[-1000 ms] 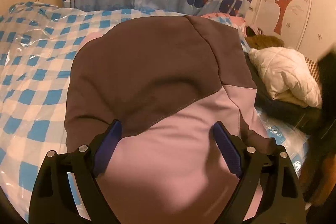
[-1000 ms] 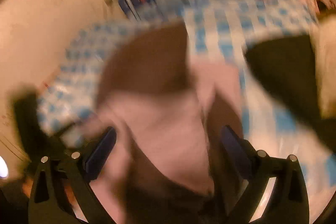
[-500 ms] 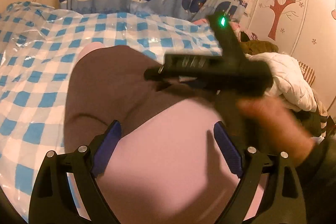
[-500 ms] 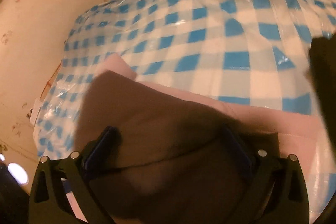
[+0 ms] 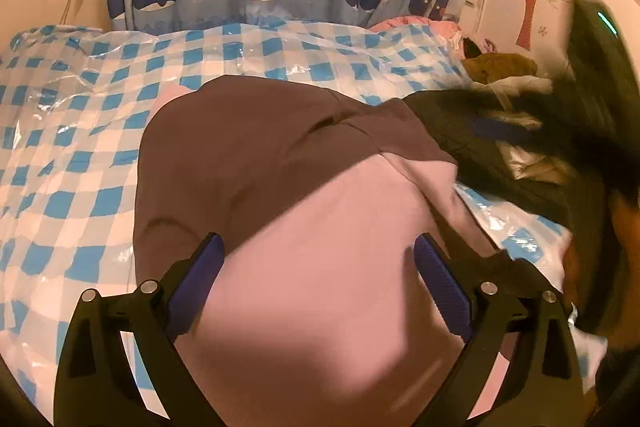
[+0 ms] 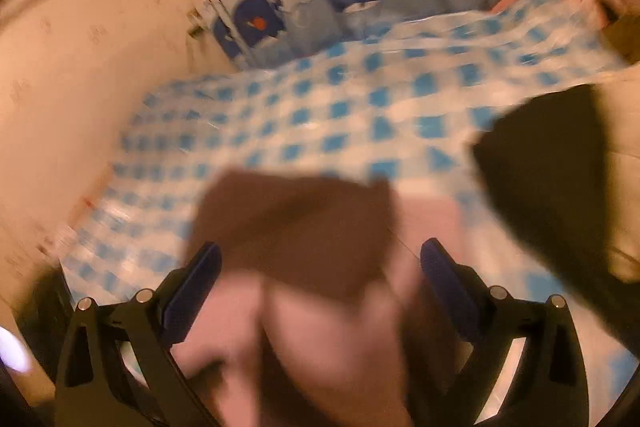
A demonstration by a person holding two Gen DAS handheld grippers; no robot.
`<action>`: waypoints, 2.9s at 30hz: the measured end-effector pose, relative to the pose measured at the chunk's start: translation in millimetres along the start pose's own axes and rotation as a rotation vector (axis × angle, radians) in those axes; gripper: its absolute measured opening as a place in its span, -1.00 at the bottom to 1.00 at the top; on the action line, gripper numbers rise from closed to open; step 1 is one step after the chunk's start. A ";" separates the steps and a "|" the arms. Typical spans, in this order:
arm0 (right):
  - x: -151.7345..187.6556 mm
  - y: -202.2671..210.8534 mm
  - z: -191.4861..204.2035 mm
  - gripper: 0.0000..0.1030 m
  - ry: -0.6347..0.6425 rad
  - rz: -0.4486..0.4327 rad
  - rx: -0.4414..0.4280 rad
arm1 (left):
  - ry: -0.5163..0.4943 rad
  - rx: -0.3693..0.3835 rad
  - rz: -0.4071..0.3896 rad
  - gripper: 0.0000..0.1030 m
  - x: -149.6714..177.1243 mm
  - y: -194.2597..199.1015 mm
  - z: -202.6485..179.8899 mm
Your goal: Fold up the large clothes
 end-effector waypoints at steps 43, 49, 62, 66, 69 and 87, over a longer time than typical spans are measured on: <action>37.0 51.6 30.5 0.86 0.114 -0.014 0.011 | -0.192 -0.147 -0.178 0.79 18.8 119.6 12.1; 29.8 70.1 27.2 0.86 0.087 -0.068 0.018 | -0.239 -0.102 -0.175 0.79 24.2 128.7 -9.1; -15.8 21.9 57.2 0.86 0.134 -0.033 0.020 | -0.166 -0.050 -0.109 0.79 37.4 126.0 -14.0; 13.8 -62.1 43.9 0.87 0.158 0.189 0.091 | -0.183 -0.074 -0.113 0.79 31.5 125.0 -13.4; 42.6 -94.1 19.5 0.88 0.049 0.279 0.030 | -0.187 -0.083 -0.111 0.79 28.8 122.5 -12.5; 65.9 9.7 -14.2 0.87 -0.066 0.164 -0.045 | -0.313 -0.125 -0.133 0.79 33.8 131.1 -27.4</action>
Point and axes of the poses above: each gripper's, at about its wrist camera, not at the fingertips, and y roughly against the way its jaws point, z to its left, x to its underside, the point moved 10 cm from there along -y, roughly the way its jaws point, and after that the axes turned 5 degrees about y, right-handed, at the moved point
